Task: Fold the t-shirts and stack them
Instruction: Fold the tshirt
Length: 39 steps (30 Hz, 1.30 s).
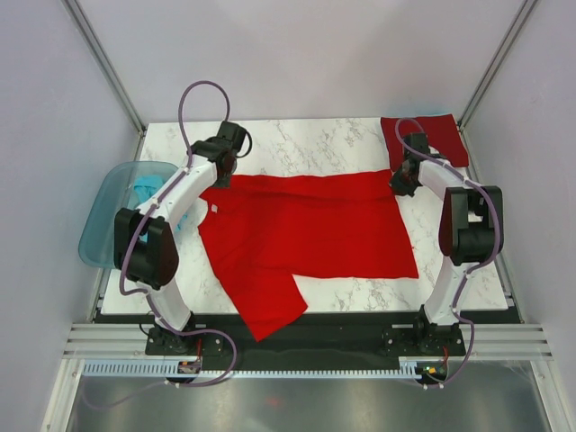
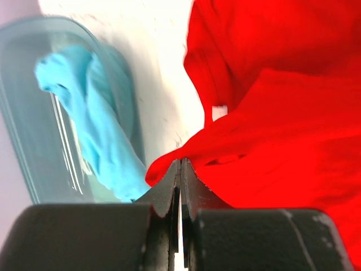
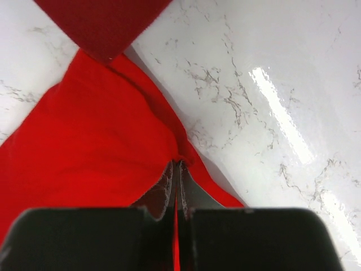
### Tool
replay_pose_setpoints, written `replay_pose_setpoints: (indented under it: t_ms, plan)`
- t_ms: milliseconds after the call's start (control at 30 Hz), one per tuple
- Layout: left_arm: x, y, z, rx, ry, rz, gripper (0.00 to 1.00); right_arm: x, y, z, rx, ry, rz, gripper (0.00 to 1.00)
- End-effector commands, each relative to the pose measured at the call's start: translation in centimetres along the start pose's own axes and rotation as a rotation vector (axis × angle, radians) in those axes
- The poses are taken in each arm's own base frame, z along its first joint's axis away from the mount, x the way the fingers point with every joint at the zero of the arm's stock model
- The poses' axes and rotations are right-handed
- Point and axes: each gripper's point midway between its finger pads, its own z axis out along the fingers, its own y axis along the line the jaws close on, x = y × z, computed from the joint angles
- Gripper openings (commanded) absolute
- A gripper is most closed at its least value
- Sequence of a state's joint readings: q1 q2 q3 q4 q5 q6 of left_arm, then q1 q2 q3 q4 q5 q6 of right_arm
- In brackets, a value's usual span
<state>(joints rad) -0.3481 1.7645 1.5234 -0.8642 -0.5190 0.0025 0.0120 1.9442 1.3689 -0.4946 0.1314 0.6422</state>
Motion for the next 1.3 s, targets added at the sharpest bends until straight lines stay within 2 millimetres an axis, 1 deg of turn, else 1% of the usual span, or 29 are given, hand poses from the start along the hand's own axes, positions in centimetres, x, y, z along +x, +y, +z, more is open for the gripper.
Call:
replay_pose_setpoints:
  t_ms: [0, 67, 233, 300, 333, 367, 400, 433, 467, 533, 567, 633, 667, 733, 767, 800, 833, 900, 933, 1000, 1033, 1100, 1133, 1167, 1200, 1233, 1267]
  plan:
    - [-2.6, 2.5, -0.8, -0.079, -0.056, 0.017, 0.02, -3.4, 2.1, -3.0, -0.078, -0.088, -0.005, 0.00]
    - [-2.8, 2.6, -0.7, -0.076, -0.056, 0.016, 0.02, -4.0, 2.3, -3.6, -0.089, -0.105, -0.008, 0.00]
    - [-1.9, 2.6, -0.8, -0.079, -0.044, 0.012, 0.02, -4.6, 2.9, -5.2, -0.130, -0.120, -0.009, 0.00]
    - [-1.4, 2.6, -0.8, -0.075, -0.037, 0.019, 0.02, -3.9, 2.6, -5.1, -0.130, -0.106, -0.012, 0.00]
    - [-1.2, 2.6, -0.9, -0.075, -0.036, 0.020, 0.02, -3.0, 2.0, -4.9, -0.122, -0.087, -0.010, 0.00]
    - [-0.2, 2.5, -0.8, -0.075, -0.019, 0.024, 0.02, -2.2, 2.0, -4.7, -0.133, -0.069, -0.009, 0.00]
    - [0.4, 2.3, -0.7, -0.070, -0.009, 0.026, 0.02, -2.1, 2.1, -4.5, -0.150, -0.076, -0.004, 0.00]
    - [1.0, 2.0, -0.5, -0.057, 0.002, 0.028, 0.02, -0.9, 1.5, -4.0, -0.145, -0.053, -0.002, 0.00]
    - [2.2, 1.3, 0.0, -0.043, 0.032, 0.031, 0.02, -0.3, 1.5, -3.8, -0.153, -0.044, -0.004, 0.00]
    - [3.6, 0.2, 0.7, -0.011, 0.068, 0.039, 0.02, 0.4, 1.1, -2.8, -0.148, -0.030, -0.003, 0.00]
    - [5.1, -0.3, 1.3, -0.002, 0.105, 0.055, 0.02, 1.0, 0.8, -2.4, -0.139, -0.016, -0.005, 0.00]
    - [6.6, -1.2, 2.1, 0.015, 0.152, 0.082, 0.02, 1.9, 0.2, -1.5, -0.120, 0.004, -0.009, 0.00]
    - [7.5, -1.6, 2.5, 0.015, 0.176, 0.065, 0.02, 2.0, 0.1, -1.3, -0.115, 0.006, -0.009, 0.00]
    - [8.1, -1.7, 2.9, 0.005, 0.196, 0.074, 0.02, 2.3, -0.1, -0.9, -0.110, 0.016, -0.013, 0.00]
    - [8.3, -1.7, 2.9, 0.003, 0.200, 0.073, 0.03, 2.1, 0.0, -1.0, -0.114, 0.011, -0.020, 0.05]
    - [8.2, -1.7, 2.8, 0.005, 0.197, 0.070, 0.06, 1.9, 0.2, -1.2, -0.120, 0.005, -0.026, 0.09]
    - [8.2, -2.1, 2.7, 0.032, 0.198, 0.068, 0.15, 1.6, 0.3, -1.4, -0.125, -0.003, -0.030, 0.13]
    - [7.7, -2.6, 1.9, 0.075, 0.190, 0.050, 0.24, 0.9, 0.8, -2.2, -0.146, -0.021, -0.045, 0.19]
    - [7.5, -3.4, 1.2, 0.133, 0.183, 0.034, 0.28, 0.3, 1.4, -2.7, -0.168, -0.032, -0.052, 0.21]
    - [5.6, -3.7, 0.0, 0.188, 0.130, -0.004, 0.31, -0.5, 2.0, -3.2, -0.188, -0.053, -0.067, 0.23]
    - [3.9, -4.1, -1.1, 0.236, 0.082, -0.029, 0.33, -0.9, 2.9, -3.6, -0.222, -0.055, -0.074, 0.23]
    - [2.0, -4.7, -1.7, 0.287, 0.043, -0.045, 0.34, -1.7, 3.9, -3.4, -0.243, -0.062, -0.083, 0.22]
    - [-0.2, -4.3, -2.3, 0.290, -0.005, -0.062, 0.34, -1.7, 4.5, -3.4, -0.260, -0.057, -0.094, 0.21]
    - [-0.7, -4.7, -1.5, 0.287, 0.005, -0.058, 0.34, -2.0, 4.9, -3.3, -0.266, -0.063, -0.101, 0.20]
    - [-1.4, -4.7, -1.2, 0.279, -0.001, -0.062, 0.34, -2.0, 5.1, -2.7, -0.263, -0.061, -0.112, 0.20]
    - [-3.0, -4.6, -1.3, 0.275, -0.031, -0.074, 0.34, -2.4, 5.8, -2.8, -0.275, -0.075, -0.122, 0.19]
    - [-3.1, -5.4, 0.4, 0.270, 0.002, -0.065, 0.33, -2.5, 6.5, -2.3, -0.290, -0.083, -0.131, 0.19]
